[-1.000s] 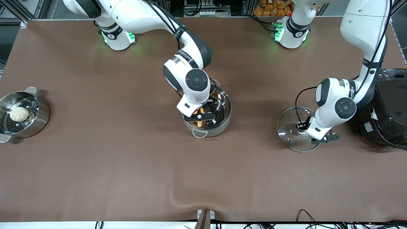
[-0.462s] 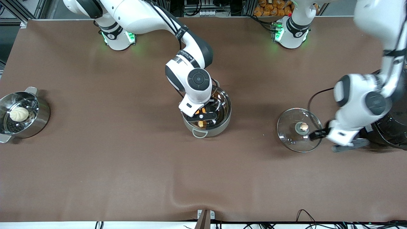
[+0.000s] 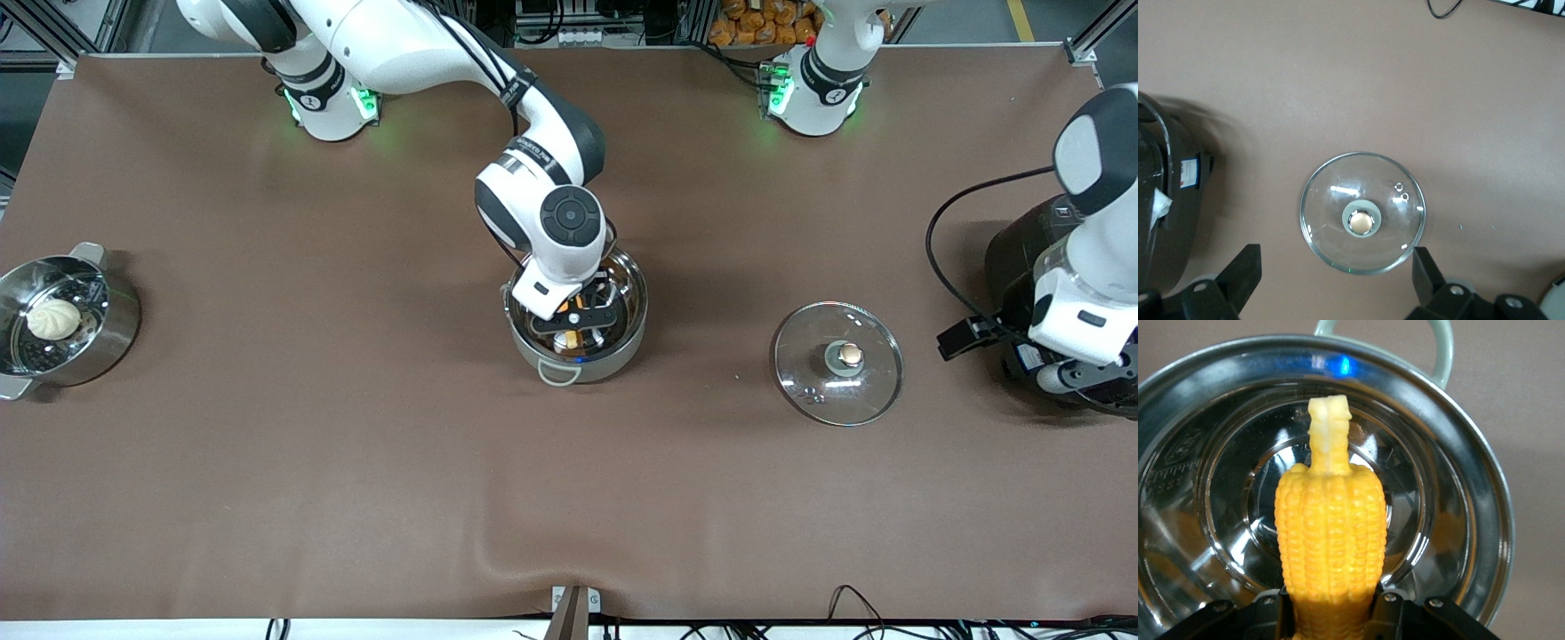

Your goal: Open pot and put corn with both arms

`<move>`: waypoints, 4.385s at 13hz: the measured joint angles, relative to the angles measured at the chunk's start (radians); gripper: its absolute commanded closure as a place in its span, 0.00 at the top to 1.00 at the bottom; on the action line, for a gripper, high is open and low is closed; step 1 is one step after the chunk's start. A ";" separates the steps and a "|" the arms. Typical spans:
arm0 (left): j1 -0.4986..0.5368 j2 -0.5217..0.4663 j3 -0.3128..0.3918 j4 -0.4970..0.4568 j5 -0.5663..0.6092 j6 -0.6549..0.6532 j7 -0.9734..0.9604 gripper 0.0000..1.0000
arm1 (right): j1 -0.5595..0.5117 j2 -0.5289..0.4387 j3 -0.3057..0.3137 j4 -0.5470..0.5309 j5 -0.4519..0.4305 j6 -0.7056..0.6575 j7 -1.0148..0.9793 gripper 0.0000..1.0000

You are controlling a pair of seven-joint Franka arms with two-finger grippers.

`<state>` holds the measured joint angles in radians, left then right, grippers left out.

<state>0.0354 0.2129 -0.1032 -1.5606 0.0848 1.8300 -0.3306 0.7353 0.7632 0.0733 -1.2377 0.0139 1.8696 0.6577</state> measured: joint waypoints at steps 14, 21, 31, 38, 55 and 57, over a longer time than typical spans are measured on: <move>0.004 -0.122 -0.050 0.013 -0.038 -0.193 0.058 1.00 | -0.001 0.001 -0.013 0.028 -0.036 0.004 0.001 1.00; 0.005 -0.122 -0.052 0.009 -0.038 -0.194 0.062 1.00 | -0.222 -0.093 -0.033 0.050 -0.039 -0.171 -0.245 1.00; 0.006 -0.119 -0.052 -0.003 -0.038 -0.184 0.062 1.00 | -0.744 -0.378 -0.038 -0.167 -0.041 -0.215 -0.757 1.00; 0.004 -0.119 -0.056 -0.006 -0.038 -0.183 0.096 1.00 | -0.759 -0.698 -0.023 -0.318 -0.041 -0.284 -0.755 1.00; -0.068 -0.143 0.000 0.040 -0.038 -0.240 0.137 1.00 | -0.762 -0.749 -0.022 -0.301 -0.038 -0.382 -0.740 1.00; -0.068 -0.144 0.000 0.047 -0.038 -0.266 0.137 1.00 | -0.762 -0.749 -0.022 -0.301 -0.038 -0.382 -0.740 1.00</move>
<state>-0.0325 0.0694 -0.1029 -1.5134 0.0465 1.5637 -0.1935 -0.0267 0.0140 0.0508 -1.5385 -0.0241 1.4874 -0.0826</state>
